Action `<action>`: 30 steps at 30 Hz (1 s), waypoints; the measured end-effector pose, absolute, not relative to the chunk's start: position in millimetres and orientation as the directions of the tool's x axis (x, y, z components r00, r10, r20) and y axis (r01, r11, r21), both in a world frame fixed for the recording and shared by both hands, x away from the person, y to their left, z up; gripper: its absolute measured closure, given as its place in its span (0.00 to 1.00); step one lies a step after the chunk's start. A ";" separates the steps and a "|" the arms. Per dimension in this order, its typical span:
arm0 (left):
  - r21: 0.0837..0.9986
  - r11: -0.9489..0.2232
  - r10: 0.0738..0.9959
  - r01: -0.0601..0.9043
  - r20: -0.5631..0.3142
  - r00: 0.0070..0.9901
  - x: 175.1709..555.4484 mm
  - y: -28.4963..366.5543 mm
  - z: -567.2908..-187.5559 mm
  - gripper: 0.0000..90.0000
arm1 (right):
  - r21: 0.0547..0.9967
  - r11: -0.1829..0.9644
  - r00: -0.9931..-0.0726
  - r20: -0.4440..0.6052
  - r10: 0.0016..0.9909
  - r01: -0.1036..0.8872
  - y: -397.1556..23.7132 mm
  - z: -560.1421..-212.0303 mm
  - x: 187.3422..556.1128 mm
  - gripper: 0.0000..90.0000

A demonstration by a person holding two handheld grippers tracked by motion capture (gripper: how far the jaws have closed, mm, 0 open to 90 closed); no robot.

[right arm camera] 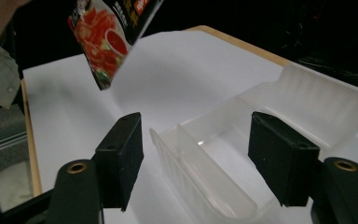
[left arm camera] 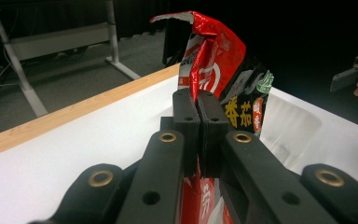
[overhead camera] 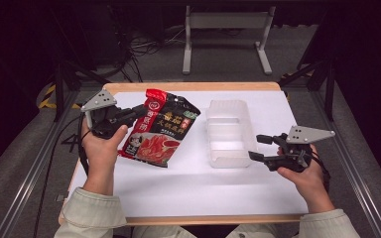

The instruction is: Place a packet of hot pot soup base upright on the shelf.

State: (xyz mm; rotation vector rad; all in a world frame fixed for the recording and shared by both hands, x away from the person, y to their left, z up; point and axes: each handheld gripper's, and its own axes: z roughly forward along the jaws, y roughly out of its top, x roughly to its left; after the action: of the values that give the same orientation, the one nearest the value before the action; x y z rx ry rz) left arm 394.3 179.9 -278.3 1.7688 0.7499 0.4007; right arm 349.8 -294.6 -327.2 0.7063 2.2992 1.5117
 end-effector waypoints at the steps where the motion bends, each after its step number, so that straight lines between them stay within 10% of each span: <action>1: 0.941 -0.180 0.665 0.287 -0.099 0.741 394.3 179.9 -278.3 0.98 | 0.919 0.317 -0.841 0.027 0.540 0.233 -290.9 -326.2 352.1 0.38; 30: 0.952 -0.182 0.600 0.247 -0.091 0.794 376.9 166.0 -273.9 0.98 | 0.942 0.242 -0.890 0.107 0.443 0.234 -199.9 -328.0 398.3 0.40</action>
State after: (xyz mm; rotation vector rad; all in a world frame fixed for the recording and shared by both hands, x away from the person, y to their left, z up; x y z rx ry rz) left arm 376.9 166.0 -273.9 1.7643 0.6589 0.3605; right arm 398.3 -199.9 -328.0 0.6429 2.3267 1.7123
